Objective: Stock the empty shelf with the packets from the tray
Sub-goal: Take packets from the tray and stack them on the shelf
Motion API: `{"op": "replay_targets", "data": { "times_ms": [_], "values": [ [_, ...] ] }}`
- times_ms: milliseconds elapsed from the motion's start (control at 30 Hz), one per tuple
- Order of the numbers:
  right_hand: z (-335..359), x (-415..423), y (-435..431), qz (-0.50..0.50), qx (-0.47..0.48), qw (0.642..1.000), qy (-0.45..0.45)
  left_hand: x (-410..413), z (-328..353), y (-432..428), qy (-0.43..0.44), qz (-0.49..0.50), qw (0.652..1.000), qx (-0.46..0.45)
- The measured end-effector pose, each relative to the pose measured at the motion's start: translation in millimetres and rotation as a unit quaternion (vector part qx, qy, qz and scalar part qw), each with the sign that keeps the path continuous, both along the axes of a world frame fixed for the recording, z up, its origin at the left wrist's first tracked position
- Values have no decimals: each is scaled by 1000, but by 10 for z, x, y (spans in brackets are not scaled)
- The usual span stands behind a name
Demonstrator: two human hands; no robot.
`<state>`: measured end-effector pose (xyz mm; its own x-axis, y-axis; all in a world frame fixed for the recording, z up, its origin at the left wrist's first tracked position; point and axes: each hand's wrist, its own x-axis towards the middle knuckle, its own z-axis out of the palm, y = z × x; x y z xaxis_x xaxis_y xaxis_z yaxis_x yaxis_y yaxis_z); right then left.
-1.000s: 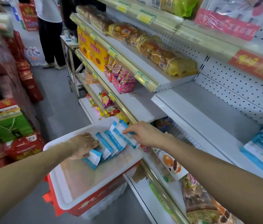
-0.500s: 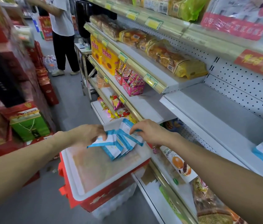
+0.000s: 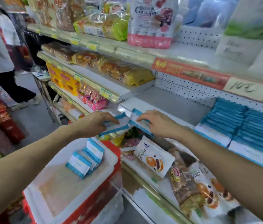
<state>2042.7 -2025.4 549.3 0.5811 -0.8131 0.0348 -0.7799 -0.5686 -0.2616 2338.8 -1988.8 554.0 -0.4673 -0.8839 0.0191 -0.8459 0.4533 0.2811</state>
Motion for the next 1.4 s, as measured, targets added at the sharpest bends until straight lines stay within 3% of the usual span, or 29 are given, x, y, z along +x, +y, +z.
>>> {"op": "replay_targets", "data": {
  "times_ms": [167, 400, 600, 733, 1000, 1400],
  "values": [
    [474, -1100, 348, -106, -68, 992, -4, -1144, 363, -235, 23, -82, 994, -63],
    [651, -2902, 1032, -263, -60, 962, -50, -2988, 525, -268, 61, -203, 973, -89],
    [535, -4202, 1791, -393, -69, 910, -110, -4262, 386, -118, 96, -286, 951, -72],
    [356, -4957, 2039, -419, -139, 891, -104, -4848, 354, 50, 128, -323, 937, -36],
    [286, -5887, 2184, -495, -60, 863, -83, -5183, 422, 93, 87, -331, 940, -15],
    [-58, -6187, 1461, -398, 14, 916, 49, -4865, 398, -7, 55, -242, 967, -58]
  ]
}}
